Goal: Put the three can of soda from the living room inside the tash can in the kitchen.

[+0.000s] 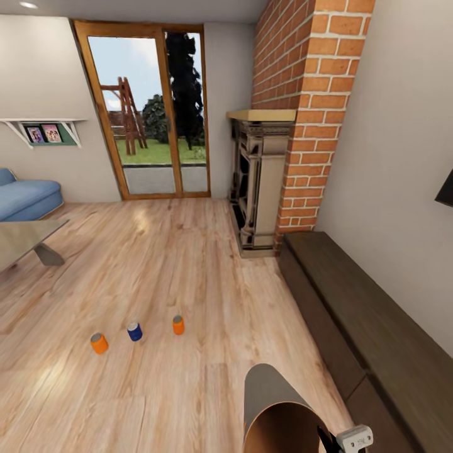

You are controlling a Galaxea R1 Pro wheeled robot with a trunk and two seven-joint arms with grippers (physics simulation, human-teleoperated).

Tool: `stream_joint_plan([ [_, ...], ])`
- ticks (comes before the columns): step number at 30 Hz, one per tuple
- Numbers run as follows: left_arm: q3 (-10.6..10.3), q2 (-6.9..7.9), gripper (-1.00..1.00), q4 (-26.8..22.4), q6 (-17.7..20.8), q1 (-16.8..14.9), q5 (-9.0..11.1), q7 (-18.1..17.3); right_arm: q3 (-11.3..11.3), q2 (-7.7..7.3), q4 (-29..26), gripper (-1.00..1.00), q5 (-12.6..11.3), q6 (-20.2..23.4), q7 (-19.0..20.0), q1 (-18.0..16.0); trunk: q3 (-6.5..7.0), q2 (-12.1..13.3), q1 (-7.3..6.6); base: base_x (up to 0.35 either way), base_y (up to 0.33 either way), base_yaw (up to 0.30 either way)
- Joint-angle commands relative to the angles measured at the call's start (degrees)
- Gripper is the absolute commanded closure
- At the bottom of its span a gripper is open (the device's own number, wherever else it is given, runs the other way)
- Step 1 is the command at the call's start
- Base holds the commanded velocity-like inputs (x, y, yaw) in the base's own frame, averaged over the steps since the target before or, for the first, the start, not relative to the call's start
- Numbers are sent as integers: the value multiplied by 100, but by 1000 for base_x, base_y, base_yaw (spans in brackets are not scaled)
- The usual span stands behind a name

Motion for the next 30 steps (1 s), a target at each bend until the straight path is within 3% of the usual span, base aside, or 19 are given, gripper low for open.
stream_joint_plan([
  [1,-3,7,-100,-6,109,-83,-3,-1,-1,1,-8,100,-49,3,54,-2,0,0,0,310,-75,0],
  [7,-6,17,-100,-18,502,-288,2,-2,-3,2,-5,100,-49,2,54,-2,0,0,0,316,-33,0],
  [21,-24,13,-100,-114,602,-356,-14,-11,-23,1,-4,100,-58,1,46,-8,0,0,0,321,-3,0],
  [24,-16,-19,-100,-161,623,-532,-529,2,-26,1,0,100,-62,6,46,-16,0,0,0,321,0,0],
  [27,-11,-38,-100,-173,632,-664,-876,10,-27,1,16,100,-66,3,45,-25,0,0,0,321,0,0],
  [30,-9,-46,-100,-181,647,-763,-1023,13,-27,1,35,100,-67,6,45,-34,0,0,0,321,0,0],
])
